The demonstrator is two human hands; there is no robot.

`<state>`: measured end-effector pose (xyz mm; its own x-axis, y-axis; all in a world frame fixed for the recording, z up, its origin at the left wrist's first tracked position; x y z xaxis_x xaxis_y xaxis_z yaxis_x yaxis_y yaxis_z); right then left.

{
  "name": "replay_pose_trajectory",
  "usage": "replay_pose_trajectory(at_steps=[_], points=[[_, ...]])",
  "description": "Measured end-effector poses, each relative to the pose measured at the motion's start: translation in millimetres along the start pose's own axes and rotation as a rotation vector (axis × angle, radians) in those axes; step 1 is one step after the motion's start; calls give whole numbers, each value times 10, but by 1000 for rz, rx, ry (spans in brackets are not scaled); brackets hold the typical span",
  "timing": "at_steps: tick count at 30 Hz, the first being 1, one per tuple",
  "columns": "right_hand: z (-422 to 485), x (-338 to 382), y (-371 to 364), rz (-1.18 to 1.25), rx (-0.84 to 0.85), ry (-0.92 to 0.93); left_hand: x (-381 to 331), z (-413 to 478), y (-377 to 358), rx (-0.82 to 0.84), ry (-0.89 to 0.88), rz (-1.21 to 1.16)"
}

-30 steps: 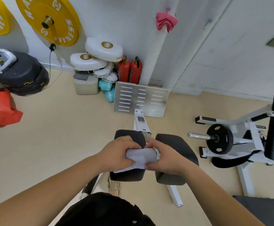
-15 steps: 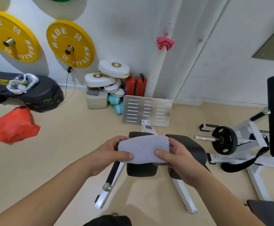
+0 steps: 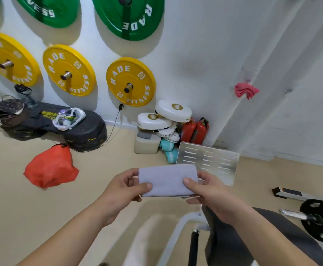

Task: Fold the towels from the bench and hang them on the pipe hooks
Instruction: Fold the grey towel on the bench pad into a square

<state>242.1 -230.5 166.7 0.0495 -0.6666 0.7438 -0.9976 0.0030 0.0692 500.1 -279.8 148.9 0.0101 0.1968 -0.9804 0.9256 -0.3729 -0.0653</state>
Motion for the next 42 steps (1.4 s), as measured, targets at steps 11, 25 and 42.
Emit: replay_pose_trajectory(at_steps=[11, 25, 42], points=[[599, 1092, -114, 114, -141, -14, -690, 1619, 664, 188, -86, 193], [1132, 1669, 2087, 305, -434, 45, -1410, 3687, -1073, 451, -142, 287], [2571, 2733, 4321, 433, -763, 16, -1820, 6660, -2959, 654, -203, 405]])
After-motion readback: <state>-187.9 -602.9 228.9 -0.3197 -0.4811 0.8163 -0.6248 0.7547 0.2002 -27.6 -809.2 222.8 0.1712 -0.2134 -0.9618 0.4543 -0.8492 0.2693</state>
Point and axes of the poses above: each hand's wrist, its own z-axis towards the middle knuckle, its own y-axis out of the back of the hand, x = y × z, the point moved 2 cm from there along z, towards the middle knuckle, and after that the axes turned 13 degrees about -y, right-handed, at the moved point
